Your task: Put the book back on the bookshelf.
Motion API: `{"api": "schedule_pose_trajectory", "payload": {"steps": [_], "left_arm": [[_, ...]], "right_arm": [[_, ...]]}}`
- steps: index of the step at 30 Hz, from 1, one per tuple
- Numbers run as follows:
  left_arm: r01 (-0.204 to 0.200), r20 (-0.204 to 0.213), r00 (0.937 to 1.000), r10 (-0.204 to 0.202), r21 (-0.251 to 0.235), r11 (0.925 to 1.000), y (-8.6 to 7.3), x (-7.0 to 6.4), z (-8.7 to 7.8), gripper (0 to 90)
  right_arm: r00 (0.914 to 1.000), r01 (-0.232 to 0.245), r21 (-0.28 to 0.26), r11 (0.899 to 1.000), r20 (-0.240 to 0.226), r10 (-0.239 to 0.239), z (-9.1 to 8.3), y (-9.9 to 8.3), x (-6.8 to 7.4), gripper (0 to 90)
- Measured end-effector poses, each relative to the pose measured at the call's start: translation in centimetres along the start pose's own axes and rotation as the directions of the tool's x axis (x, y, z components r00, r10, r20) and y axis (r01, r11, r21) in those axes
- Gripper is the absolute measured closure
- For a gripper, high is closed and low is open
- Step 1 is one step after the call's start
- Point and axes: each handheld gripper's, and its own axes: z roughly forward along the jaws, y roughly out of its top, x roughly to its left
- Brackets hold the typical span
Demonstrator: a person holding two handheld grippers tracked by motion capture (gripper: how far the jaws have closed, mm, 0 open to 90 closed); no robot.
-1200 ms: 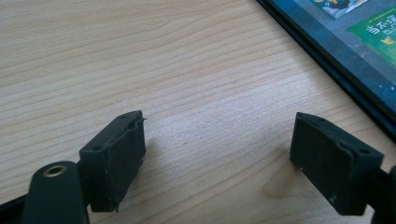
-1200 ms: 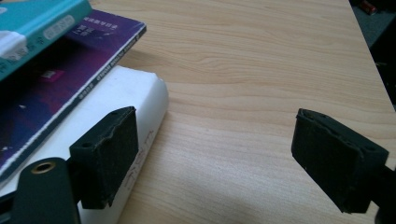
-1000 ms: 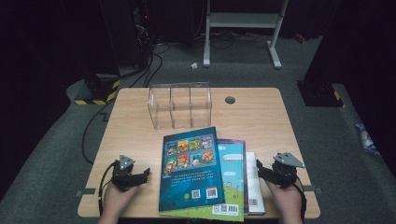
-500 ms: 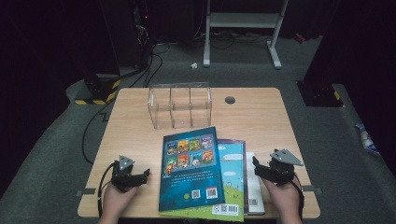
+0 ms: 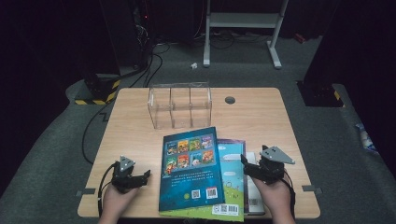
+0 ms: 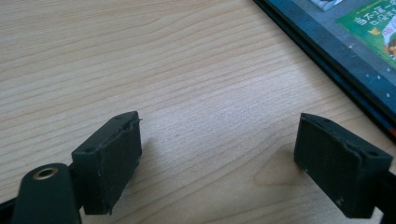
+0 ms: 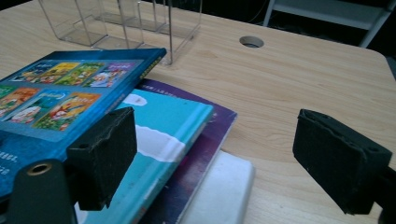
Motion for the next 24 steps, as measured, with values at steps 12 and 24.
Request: {"api": "schedule_pose_trajectory", "payload": {"steps": [12, 24], "left_arm": [[-0.013, 0.014, 0.9998, 0.013, -0.001, 0.9999, 0.1, -0.1, 0.1, 15.2], [0.039, 0.051, 0.998, -0.037, -0.041, 0.9984, 2.4, -0.7, -0.8, 21.4]], "right_arm": [[0.9953, 0.066, -0.015, 0.998, -0.07, -0.067, 0.4, 2.4, 2.4, 13.9], [0.9814, 0.092, 0.017, 0.996, -0.171, -0.087, 1.0, 1.8, 4.5, 14.3]]}}
